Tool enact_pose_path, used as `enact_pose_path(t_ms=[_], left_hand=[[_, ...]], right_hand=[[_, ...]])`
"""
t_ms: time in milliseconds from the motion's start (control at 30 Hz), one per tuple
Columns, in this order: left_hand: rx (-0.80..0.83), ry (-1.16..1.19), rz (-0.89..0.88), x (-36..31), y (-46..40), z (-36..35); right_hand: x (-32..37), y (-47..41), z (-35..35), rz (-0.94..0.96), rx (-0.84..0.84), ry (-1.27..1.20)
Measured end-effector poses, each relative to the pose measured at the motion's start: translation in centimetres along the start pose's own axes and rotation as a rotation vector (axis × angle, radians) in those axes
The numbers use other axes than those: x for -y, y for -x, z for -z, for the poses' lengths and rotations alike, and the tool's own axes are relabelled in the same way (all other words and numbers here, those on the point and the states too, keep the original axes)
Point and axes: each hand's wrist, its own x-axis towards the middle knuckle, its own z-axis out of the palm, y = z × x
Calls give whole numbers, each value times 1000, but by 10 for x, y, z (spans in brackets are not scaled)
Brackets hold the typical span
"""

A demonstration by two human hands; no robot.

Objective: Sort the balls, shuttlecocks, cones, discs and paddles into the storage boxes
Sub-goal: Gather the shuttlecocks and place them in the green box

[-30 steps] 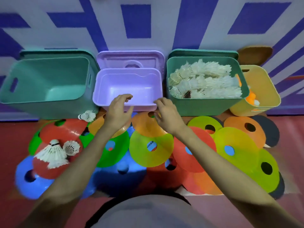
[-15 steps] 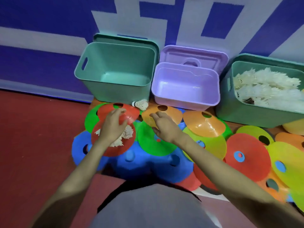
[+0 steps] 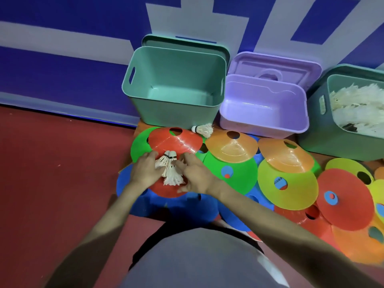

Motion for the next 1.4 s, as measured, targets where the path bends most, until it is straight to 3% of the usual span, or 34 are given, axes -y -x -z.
enact_pose_path(t_ms=[133, 300, 467, 600, 733, 933, 1033, 1067, 1133, 1267, 1400], left_hand=[[18, 17, -22, 10, 1, -5], [15, 112, -57, 19, 3, -4], [-11, 249, -102, 25, 7, 0], [-96, 341, -283, 19, 11, 10], [-127, 383, -410, 2, 12, 21], [-245, 544, -243, -4, 15, 24], [-293, 638, -128, 6, 20, 25], [-313, 651, -93, 12, 21, 24], [-330, 705, -32, 22, 24, 22], [-337, 765, 47, 32, 29, 20], [-334, 764, 59, 34, 30, 17]], right_hand=[[10, -8, -8, 9, 31, 127], [6, -8, -6, 18, -50, -6], [3, -6, 3, -65, -319, -273], [1, -8, 22, -261, -527, -470], [4, -12, 34, -343, -493, -680], [23, -22, 43, -330, -415, -1082], [27, -29, 40, -329, -375, -1171], [26, -30, 34, -340, -365, -1118], [18, -32, 17, -291, -297, -785], [16, -35, -4, -14, 86, -48], [28, -40, -8, 114, 59, 115]])
